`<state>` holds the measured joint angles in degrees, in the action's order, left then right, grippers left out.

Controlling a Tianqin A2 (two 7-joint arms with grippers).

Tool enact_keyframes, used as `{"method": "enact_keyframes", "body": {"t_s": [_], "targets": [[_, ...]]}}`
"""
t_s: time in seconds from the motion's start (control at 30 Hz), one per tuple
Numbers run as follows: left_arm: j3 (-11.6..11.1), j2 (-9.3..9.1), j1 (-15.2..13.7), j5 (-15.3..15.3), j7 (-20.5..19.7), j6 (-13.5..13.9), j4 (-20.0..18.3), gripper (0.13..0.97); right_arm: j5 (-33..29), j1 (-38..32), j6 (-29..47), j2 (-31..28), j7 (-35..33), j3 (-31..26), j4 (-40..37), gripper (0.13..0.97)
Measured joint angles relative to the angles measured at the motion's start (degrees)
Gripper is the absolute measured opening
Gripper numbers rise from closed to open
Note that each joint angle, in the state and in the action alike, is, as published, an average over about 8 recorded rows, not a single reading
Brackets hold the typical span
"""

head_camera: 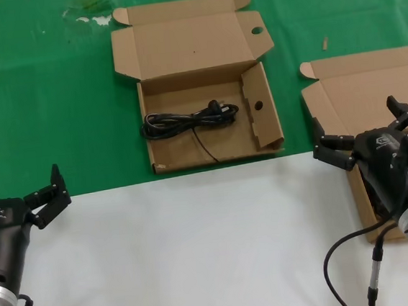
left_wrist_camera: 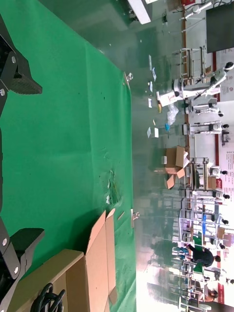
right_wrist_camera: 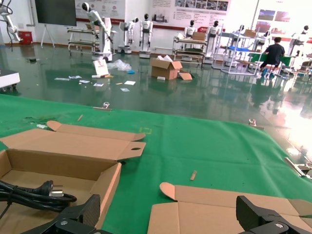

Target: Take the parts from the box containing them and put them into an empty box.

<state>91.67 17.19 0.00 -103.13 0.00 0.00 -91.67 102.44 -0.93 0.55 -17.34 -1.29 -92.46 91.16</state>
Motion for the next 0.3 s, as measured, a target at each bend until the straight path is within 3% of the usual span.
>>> {"method": "enact_keyframes", "body": {"t_s": [0.3], "targets": [[0.00, 0.00, 0.00, 0.00, 0.00, 0.00, 0.00, 0.966, 0.00, 0.00, 0.00, 0.00, 0.00, 0.00, 0.00, 0.966]]}}
